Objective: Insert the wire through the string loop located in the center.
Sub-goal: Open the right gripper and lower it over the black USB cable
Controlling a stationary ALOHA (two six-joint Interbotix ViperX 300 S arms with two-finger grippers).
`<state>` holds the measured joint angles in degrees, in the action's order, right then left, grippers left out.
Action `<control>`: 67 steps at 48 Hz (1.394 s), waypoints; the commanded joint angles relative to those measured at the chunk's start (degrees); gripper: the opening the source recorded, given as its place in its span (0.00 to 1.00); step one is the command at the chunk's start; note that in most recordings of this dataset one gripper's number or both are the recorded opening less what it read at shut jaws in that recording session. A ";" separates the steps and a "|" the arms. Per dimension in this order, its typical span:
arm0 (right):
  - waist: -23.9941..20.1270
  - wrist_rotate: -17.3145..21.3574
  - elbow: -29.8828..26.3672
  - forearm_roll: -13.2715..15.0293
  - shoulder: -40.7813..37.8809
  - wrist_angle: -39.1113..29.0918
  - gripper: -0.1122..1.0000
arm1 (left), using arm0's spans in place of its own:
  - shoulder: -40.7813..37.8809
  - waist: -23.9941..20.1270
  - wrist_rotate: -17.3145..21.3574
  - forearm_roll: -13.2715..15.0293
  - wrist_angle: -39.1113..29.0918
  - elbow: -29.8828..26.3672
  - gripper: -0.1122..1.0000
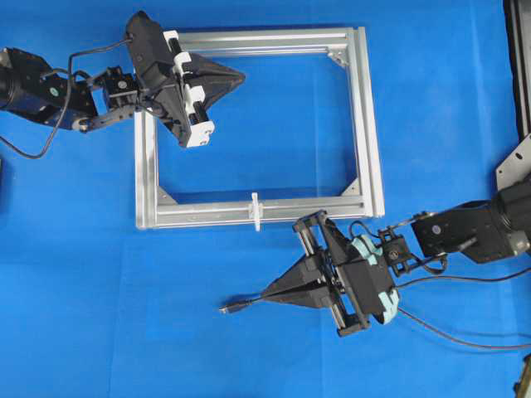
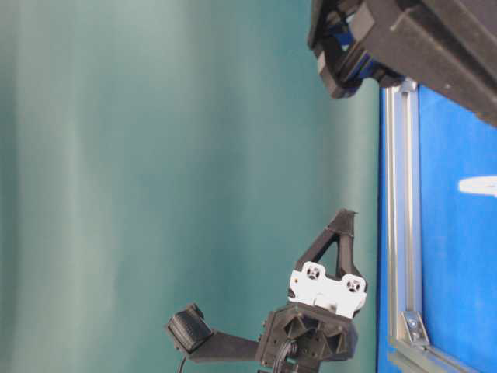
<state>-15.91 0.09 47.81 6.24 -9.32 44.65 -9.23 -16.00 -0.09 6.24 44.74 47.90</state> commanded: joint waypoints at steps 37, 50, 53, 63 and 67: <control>-0.53 2.90 -2.64 0.00 2.55 -5.89 0.40 | 3.69 0.79 0.26 -1.58 -3.34 -0.62 0.10; -0.53 2.99 -2.37 -0.09 2.81 -6.24 0.92 | 3.96 0.79 0.26 -1.58 -3.34 -0.62 0.10; -0.44 2.99 -2.37 -0.09 2.72 -6.24 0.91 | 3.96 0.79 0.26 -1.58 -3.34 -0.62 0.10; -0.44 2.99 -2.55 -2.29 0.97 -6.33 0.92 | 4.13 0.79 0.35 -1.58 -3.34 -0.62 0.10; -0.53 3.08 -2.90 -3.60 -0.88 -6.33 0.92 | 4.13 0.79 0.35 -1.58 -3.34 -0.62 0.10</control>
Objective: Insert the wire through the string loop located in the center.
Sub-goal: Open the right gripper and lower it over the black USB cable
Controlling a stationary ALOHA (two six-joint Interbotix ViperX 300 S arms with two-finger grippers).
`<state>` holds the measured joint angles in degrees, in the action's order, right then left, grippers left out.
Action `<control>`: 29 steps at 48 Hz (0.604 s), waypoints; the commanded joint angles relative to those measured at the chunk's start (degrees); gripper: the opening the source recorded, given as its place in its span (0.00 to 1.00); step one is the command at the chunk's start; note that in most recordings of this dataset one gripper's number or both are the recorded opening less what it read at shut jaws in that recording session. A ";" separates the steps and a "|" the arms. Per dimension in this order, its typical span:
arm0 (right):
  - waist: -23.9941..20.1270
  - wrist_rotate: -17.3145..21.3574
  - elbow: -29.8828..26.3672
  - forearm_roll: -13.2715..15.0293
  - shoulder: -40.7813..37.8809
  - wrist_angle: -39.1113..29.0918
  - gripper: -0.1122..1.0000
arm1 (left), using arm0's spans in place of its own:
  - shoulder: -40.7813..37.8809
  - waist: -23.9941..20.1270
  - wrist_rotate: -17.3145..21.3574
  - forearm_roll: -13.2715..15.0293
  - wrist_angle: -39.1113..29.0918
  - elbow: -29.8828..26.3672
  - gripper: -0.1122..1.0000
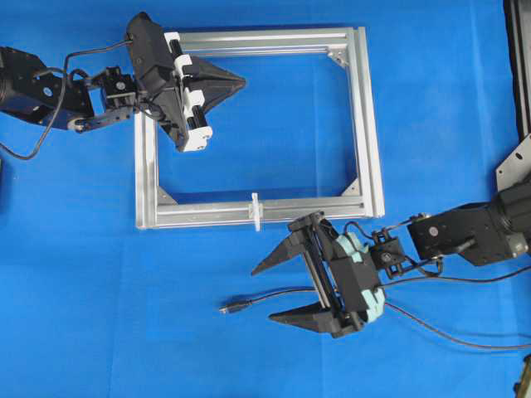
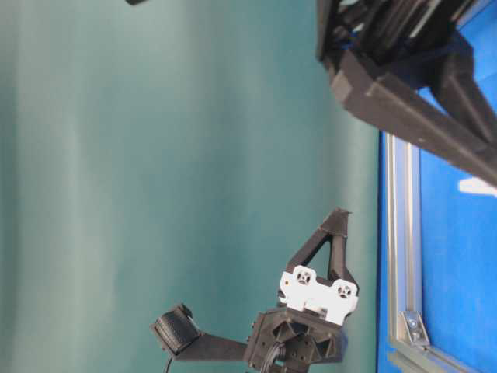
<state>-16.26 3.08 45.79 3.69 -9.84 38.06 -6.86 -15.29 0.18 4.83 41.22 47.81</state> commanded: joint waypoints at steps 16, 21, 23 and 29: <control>-0.79 0.18 -2.37 -3.43 -5.98 0.53 0.92 | 1.76 0.18 0.09 -0.18 0.26 -0.35 0.10; -0.88 0.26 -2.90 -3.60 -7.21 0.44 0.92 | 1.76 0.09 0.09 -0.18 0.09 -0.35 0.10; -0.88 0.26 -2.90 -3.69 -7.38 0.35 0.92 | 1.85 0.09 0.09 -0.18 0.09 -0.35 0.10; -0.88 0.26 -3.08 -4.04 -8.00 0.26 0.92 | 1.85 0.09 0.09 -0.18 0.09 -0.18 0.10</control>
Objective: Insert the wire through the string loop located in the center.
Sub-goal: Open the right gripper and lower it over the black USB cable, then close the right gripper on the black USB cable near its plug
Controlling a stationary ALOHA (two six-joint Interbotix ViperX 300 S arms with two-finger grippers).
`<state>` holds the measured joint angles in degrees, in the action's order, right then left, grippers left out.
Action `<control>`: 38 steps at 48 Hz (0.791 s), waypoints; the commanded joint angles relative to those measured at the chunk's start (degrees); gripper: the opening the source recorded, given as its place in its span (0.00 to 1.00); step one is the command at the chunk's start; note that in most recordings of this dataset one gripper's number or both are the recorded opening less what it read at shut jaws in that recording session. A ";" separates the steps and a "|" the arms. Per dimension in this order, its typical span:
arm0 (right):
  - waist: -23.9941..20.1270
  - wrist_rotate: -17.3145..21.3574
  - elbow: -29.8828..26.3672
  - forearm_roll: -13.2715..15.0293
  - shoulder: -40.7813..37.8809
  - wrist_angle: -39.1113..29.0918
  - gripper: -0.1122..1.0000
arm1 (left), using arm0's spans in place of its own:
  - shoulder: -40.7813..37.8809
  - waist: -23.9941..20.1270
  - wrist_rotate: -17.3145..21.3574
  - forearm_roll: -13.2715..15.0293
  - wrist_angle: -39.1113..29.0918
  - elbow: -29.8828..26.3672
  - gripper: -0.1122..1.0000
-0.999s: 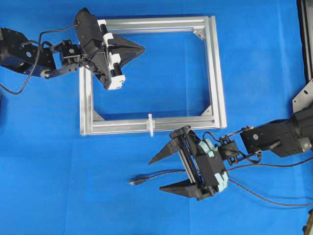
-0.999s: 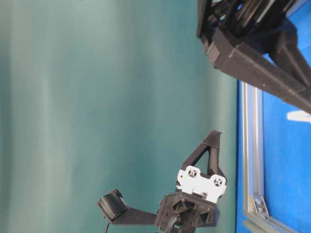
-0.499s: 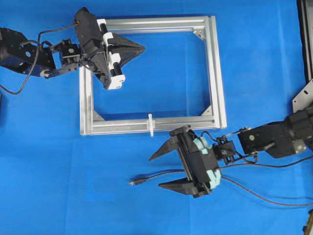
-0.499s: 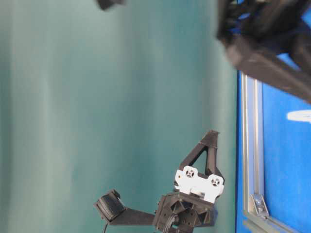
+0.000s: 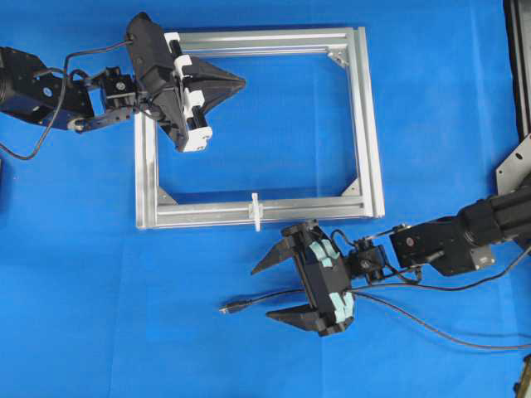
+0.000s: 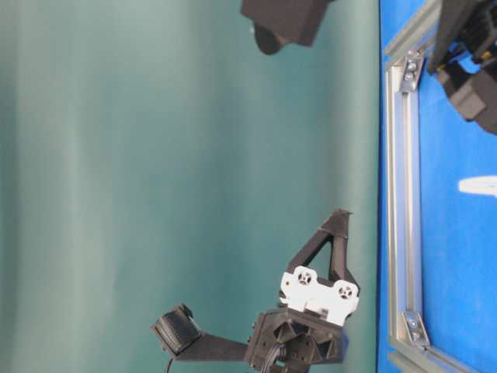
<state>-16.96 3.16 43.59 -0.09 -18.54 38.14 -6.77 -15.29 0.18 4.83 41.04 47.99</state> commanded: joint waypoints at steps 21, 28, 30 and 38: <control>-0.18 0.00 -1.14 -0.18 0.35 -2.37 0.59 | 1.85 0.09 0.09 -0.18 0.26 -0.09 0.10; -0.18 0.00 -1.41 -0.09 0.18 -4.13 0.23 | 1.85 0.09 0.09 -0.18 0.26 -0.09 0.10; -0.18 0.00 -1.41 0.00 0.18 -4.13 0.16 | 1.85 0.09 0.09 -0.18 0.26 -0.09 0.10; -0.18 0.00 -1.41 0.09 0.26 -3.69 0.08 | 1.93 0.09 0.09 -0.18 0.26 -0.09 0.10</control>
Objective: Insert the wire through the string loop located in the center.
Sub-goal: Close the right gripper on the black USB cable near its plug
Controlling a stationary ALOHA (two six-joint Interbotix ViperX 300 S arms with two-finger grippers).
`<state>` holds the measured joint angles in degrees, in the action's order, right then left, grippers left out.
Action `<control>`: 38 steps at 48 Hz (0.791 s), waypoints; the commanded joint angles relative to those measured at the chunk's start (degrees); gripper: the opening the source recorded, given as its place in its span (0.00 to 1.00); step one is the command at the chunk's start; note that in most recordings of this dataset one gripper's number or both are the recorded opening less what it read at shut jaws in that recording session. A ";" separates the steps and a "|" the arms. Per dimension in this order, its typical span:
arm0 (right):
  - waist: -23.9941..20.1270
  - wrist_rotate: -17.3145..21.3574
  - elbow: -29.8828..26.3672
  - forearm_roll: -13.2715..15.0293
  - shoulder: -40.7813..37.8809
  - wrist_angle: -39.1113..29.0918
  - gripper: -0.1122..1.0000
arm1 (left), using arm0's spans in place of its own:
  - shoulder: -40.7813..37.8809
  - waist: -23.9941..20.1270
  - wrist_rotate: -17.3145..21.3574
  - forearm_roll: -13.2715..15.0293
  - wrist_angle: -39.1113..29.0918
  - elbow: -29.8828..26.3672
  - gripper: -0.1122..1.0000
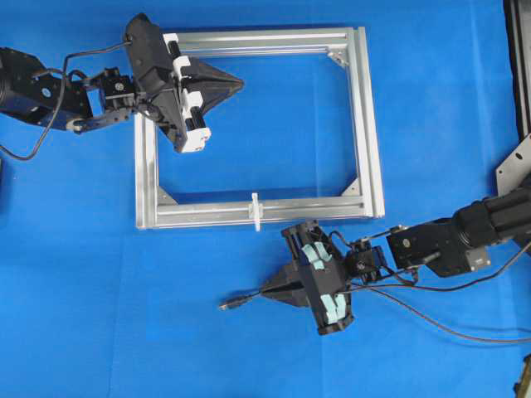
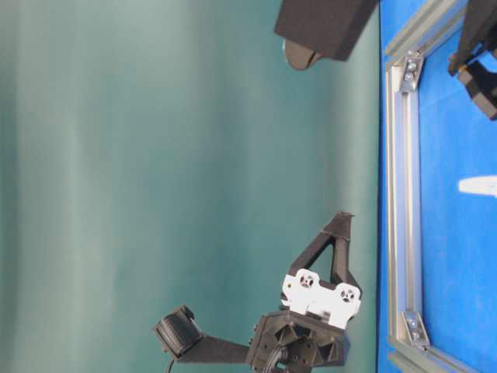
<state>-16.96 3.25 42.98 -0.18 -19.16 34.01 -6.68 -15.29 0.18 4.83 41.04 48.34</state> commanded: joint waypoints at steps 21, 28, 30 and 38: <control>-0.62 0.09 -0.70 0.18 5.19 -1.14 0.08 | 1.85 0.09 0.09 -0.18 0.26 -0.53 0.10; -0.70 0.00 -0.62 0.09 9.84 -5.54 0.08 | 1.76 -0.09 0.09 -0.18 0.26 -0.62 0.10; -0.70 -0.09 -0.62 0.18 11.16 -6.77 0.08 | 1.76 -0.09 0.09 -0.18 0.26 -0.62 0.10; -0.88 -0.09 -0.53 0.18 13.97 -9.32 0.08 | 1.93 0.00 0.09 -0.26 0.26 -0.44 0.10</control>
<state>-17.49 3.25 42.98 -0.09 -7.56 25.22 -6.68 -15.29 0.18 4.83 41.04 48.34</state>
